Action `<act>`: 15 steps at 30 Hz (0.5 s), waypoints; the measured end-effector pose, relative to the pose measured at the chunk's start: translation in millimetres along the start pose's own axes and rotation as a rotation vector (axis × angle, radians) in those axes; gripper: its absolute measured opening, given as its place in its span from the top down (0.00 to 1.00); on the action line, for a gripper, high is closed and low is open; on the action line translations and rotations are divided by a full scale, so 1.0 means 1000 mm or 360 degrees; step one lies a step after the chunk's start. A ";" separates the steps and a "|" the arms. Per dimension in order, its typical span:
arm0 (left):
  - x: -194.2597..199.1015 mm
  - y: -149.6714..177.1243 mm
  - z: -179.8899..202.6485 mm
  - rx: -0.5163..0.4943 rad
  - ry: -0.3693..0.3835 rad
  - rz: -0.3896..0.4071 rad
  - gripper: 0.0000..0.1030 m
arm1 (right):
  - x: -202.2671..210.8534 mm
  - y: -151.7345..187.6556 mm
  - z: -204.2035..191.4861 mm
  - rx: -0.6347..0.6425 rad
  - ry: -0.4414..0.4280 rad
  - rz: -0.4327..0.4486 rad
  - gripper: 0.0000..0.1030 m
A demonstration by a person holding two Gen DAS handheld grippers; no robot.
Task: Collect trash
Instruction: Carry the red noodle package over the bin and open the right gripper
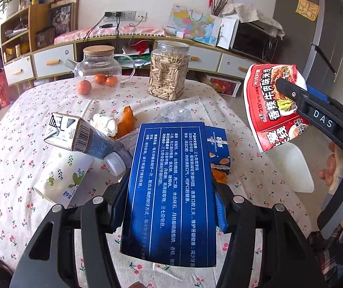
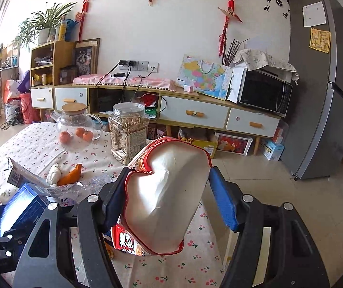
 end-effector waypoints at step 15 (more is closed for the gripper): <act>-0.003 -0.013 0.066 -0.0175 0.0026 0.0019 0.45 | 0.018 0.023 0.081 -0.0196 0.0169 -0.0046 0.38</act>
Point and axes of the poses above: each gripper's, at about its wrist camera, not at the fingertips, and x roughly against the way its jaws point, z to its right, y to its underside, the point moved 1 cm from there along -x, roughly the way its jaws point, and after that the axes turned 11 degrees about -z, right-handed, at the moved point
